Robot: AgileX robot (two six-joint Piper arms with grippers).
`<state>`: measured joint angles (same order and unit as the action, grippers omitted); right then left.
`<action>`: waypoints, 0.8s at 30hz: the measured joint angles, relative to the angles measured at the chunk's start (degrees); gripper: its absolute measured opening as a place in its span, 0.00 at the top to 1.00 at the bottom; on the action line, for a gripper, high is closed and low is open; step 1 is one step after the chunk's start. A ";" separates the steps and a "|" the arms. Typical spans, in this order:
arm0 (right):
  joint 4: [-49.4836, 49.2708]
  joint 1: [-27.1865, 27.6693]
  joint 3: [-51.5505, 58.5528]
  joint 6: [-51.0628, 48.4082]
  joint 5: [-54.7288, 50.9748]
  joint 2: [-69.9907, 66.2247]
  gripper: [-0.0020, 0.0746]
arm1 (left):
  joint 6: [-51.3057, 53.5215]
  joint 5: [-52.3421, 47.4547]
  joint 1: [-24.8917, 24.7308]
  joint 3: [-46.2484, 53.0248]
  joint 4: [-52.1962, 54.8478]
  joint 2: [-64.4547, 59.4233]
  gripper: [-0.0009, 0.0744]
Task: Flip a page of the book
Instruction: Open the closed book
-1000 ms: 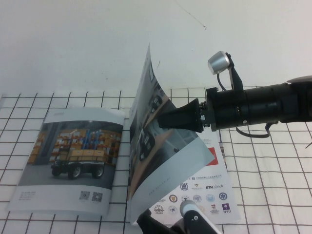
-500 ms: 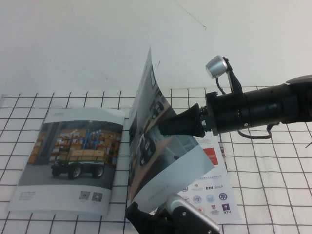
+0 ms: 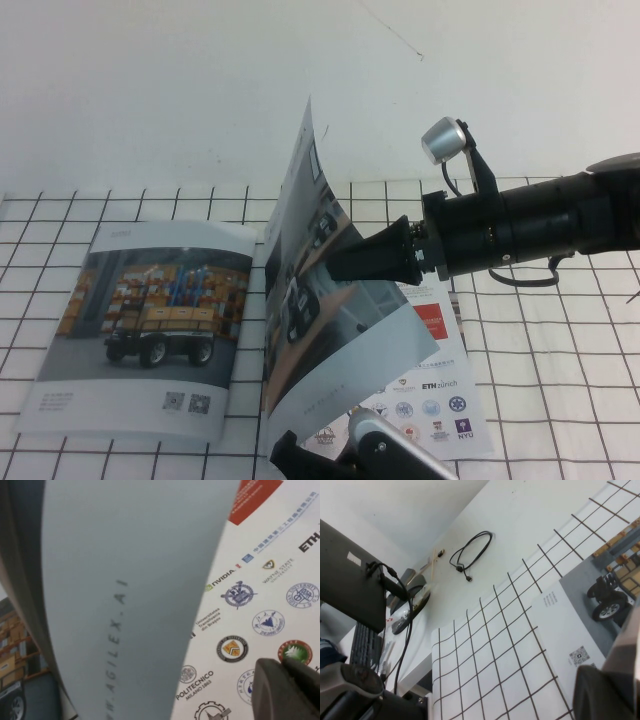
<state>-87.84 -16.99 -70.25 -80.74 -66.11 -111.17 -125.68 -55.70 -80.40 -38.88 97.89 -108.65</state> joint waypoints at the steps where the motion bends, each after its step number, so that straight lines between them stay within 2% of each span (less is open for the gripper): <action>1: 0.00 0.00 0.00 0.00 0.00 0.00 0.96 | 0.00 0.11 0.02 0.00 0.14 0.00 0.99; 4: 0.00 0.00 0.00 0.00 0.00 0.00 0.96 | -0.48 0.11 0.87 -0.11 0.37 0.00 0.99; 15: 0.00 0.00 0.00 0.00 0.00 0.00 0.96 | -0.31 1.64 8.94 -2.70 0.37 0.00 0.99; 21: 0.32 0.00 0.00 0.11 0.00 0.00 0.95 | 0.01 1.86 9.64 -2.79 0.37 0.00 0.99; 24: 1.45 0.00 0.00 0.34 0.00 0.00 0.90 | 0.01 1.86 9.64 -2.79 0.37 0.00 0.99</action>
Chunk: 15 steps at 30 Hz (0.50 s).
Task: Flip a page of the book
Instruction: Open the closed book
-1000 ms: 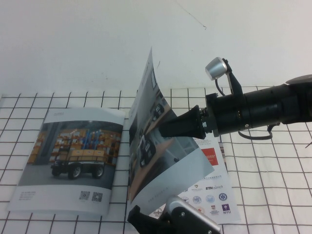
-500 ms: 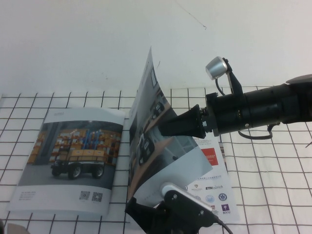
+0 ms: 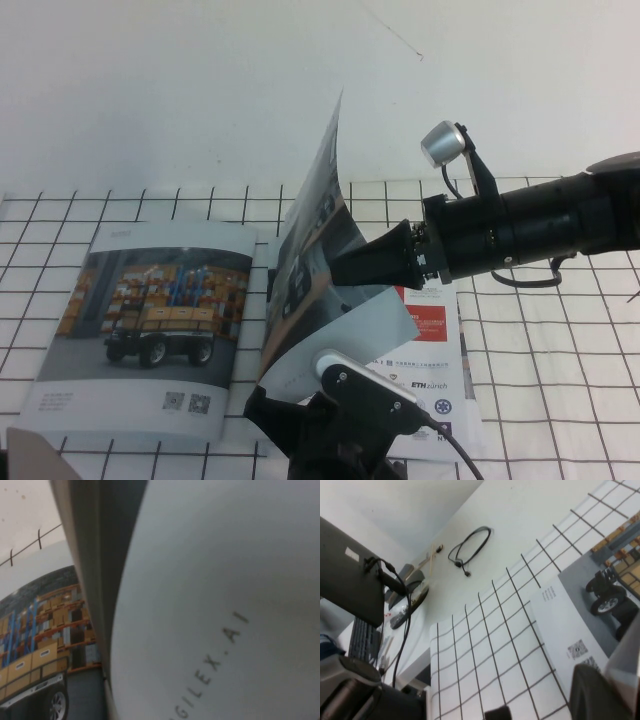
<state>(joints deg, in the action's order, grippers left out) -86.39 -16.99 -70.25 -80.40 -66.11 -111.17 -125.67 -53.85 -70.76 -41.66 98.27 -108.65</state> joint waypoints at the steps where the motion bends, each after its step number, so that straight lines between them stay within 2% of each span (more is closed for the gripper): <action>1: 0.41 0.00 0.00 0.17 0.00 0.00 0.87 | 0.09 0.00 0.00 0.00 0.00 0.00 0.99; 6: 2.53 0.43 0.00 0.57 -0.42 0.32 0.68 | 0.09 -0.36 0.14 0.00 0.00 0.00 0.99; 8: 3.11 1.56 -0.11 0.29 -0.66 1.09 0.64 | 0.09 -0.55 0.14 0.00 0.00 0.00 0.99; 15: 4.38 8.70 -3.13 0.57 -0.74 6.57 0.60 | 0.09 -1.96 0.14 0.00 0.00 0.00 0.99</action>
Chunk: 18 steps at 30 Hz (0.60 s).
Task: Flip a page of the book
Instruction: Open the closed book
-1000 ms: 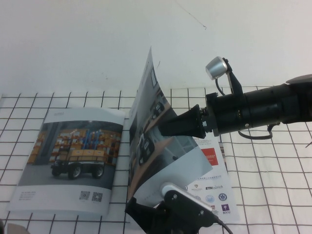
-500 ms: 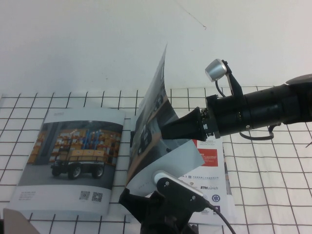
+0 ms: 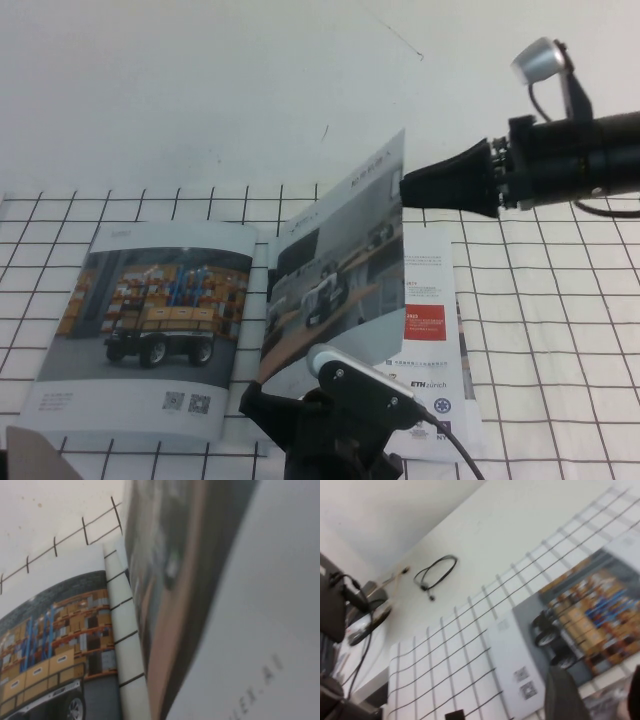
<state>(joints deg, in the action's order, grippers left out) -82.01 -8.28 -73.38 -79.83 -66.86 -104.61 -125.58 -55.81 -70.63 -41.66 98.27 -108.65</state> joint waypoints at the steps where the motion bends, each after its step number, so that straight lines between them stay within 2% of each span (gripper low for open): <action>1: 0.47 0.78 -0.23 0.14 -0.16 1.16 0.60 | 0.00 -0.26 0.00 0.00 0.00 0.00 0.99; 4: 4.08 3.13 -0.62 1.51 -0.68 4.08 0.65 | 0.00 -1.07 0.00 0.00 0.00 0.00 0.99; 9: 20.68 3.80 -0.40 9.73 3.30 6.06 0.90 | 0.00 -1.58 0.00 0.00 0.00 0.00 0.99; 12: 25.80 2.74 2.80 14.81 8.63 5.41 0.95 | 0.00 -1.76 0.00 0.00 0.00 0.00 0.99; 18: 24.67 -3.80 9.74 14.49 18.53 0.67 0.97 | 0.12 -1.82 0.00 0.00 0.00 0.00 0.99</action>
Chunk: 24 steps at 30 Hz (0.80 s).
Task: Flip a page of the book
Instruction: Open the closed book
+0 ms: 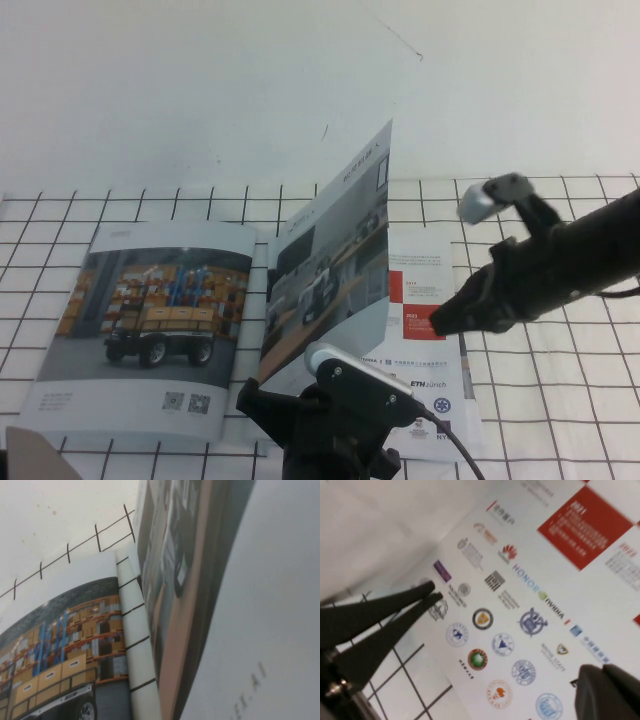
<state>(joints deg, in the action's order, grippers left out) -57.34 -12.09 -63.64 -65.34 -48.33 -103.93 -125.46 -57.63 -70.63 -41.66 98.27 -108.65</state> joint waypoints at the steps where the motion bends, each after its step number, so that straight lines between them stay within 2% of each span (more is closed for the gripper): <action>1: 0.00 -1.61 0.47 -0.26 1.27 -1.36 0.97 | 0.00 0.00 0.00 0.00 0.00 0.00 0.99; 7: 3.06 -7.53 0.96 0.39 7.27 -8.83 0.97 | 1.23 -2.24 0.00 0.00 0.00 0.00 0.99; 15: 4.42 -7.75 0.31 3.55 7.14 -10.87 0.97 | 9.81 -7.20 1.27 0.00 -0.43 0.00 0.99; 18: 4.44 -7.75 0.19 3.68 7.01 -10.91 0.97 | 11.94 -7.43 3.99 0.00 -2.61 0.00 0.99; 24: 4.54 -7.75 0.19 3.76 6.88 -11.00 0.97 | 16.15 -7.43 12.88 -0.04 -7.80 0.00 0.99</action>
<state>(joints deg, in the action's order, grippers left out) -52.80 -19.84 -63.45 -61.58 -41.45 -114.93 -109.31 -65.07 -57.75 -41.70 90.47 -108.65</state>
